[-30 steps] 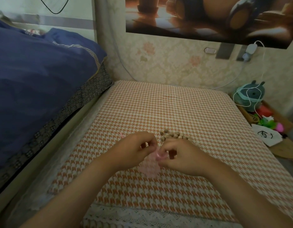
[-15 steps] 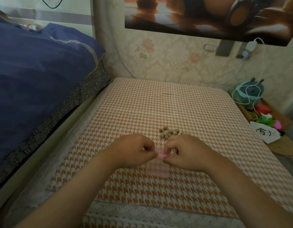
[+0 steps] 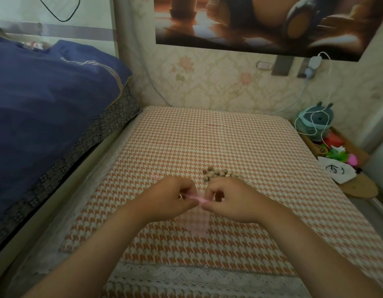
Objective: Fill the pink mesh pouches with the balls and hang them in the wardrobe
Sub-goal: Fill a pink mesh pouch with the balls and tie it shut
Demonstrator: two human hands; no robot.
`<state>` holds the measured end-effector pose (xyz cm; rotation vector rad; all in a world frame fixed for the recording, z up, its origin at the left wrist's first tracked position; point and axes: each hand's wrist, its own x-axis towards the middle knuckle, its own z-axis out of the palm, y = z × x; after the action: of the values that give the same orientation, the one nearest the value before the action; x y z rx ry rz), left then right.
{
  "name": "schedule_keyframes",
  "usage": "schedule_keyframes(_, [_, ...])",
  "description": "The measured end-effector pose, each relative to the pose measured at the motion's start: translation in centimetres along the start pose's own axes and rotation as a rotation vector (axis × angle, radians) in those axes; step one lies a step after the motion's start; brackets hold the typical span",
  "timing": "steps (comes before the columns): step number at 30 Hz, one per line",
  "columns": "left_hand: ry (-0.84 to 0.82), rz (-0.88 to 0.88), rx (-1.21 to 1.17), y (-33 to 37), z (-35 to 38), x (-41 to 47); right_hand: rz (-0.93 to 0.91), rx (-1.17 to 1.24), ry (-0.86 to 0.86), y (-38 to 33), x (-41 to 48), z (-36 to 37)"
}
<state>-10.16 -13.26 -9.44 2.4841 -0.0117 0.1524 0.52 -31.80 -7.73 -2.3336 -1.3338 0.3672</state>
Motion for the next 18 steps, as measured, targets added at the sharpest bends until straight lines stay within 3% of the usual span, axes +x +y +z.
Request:
schedule_keyframes(7, [0.237,-0.074,-0.246,-0.9,-1.2,0.1,0.118,0.331,0.213,0.1,1.2,0.6])
schedule_keyframes(11, [0.370,-0.299,-0.179,-4.3,-2.7,0.9,0.195,0.349,0.353,0.4,3.7,1.2])
schedule_keyframes(14, [0.216,-0.428,0.127,-6.7,-2.3,0.9,0.262,0.386,0.450,0.4,6.0,2.1])
schedule_keyframes(18, [0.079,-0.361,0.271,-7.0,-0.5,0.5,0.298,0.364,0.512,0.1,9.2,3.3])
